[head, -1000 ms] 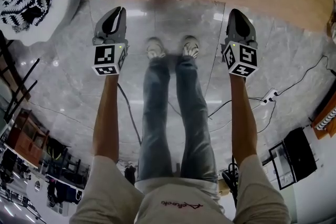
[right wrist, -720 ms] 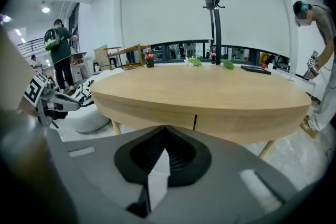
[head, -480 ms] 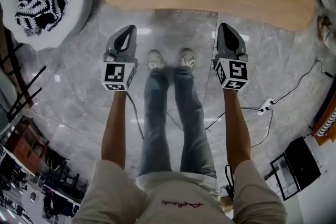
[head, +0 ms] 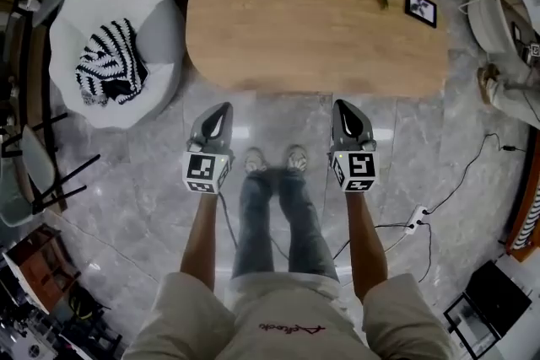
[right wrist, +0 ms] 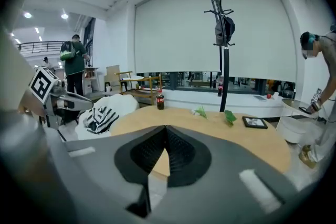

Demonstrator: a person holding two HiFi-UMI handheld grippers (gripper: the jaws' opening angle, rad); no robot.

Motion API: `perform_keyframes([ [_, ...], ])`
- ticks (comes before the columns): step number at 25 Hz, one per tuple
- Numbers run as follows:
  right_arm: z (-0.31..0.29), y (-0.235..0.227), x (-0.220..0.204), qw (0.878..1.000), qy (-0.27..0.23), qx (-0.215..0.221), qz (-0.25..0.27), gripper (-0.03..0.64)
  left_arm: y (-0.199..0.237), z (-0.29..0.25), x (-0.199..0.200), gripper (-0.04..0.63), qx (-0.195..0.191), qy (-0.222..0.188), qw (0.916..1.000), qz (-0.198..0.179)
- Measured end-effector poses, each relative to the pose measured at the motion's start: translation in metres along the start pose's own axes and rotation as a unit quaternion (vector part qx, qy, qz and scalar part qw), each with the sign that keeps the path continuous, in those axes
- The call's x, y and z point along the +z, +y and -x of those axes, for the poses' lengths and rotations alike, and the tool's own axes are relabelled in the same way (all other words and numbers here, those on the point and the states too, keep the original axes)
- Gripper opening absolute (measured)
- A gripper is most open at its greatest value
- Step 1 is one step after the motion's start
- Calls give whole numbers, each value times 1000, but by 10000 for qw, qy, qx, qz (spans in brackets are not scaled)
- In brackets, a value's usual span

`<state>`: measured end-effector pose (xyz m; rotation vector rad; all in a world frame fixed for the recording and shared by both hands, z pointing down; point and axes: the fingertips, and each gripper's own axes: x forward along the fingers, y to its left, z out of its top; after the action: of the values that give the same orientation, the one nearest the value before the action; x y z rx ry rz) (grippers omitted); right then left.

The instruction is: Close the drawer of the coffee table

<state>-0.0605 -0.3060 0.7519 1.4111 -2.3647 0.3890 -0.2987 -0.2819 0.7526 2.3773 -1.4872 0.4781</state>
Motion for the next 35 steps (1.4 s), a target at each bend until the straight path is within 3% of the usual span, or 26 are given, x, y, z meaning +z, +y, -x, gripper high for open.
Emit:
perform_keyframes([
  [10,93,15,133,9993,-352,-31,95,5,-38,86,124,0,8,-305,9995,58],
  [16,145,8,198,9975,-685,-155,111,5,-50,124,193,0,-3,-556,9983,-177],
  [23,196,9,248,9953,-900,-291,221,5,-48,174,264,0,108,-886,9957,-256],
  [30,224,-3,289,9918,-1153,-405,366,5,-36,197,309,0,179,-1152,9915,-582],
  [35,227,-11,300,9901,-1271,-497,327,5,-25,202,317,0,278,-1248,9902,-564],
])
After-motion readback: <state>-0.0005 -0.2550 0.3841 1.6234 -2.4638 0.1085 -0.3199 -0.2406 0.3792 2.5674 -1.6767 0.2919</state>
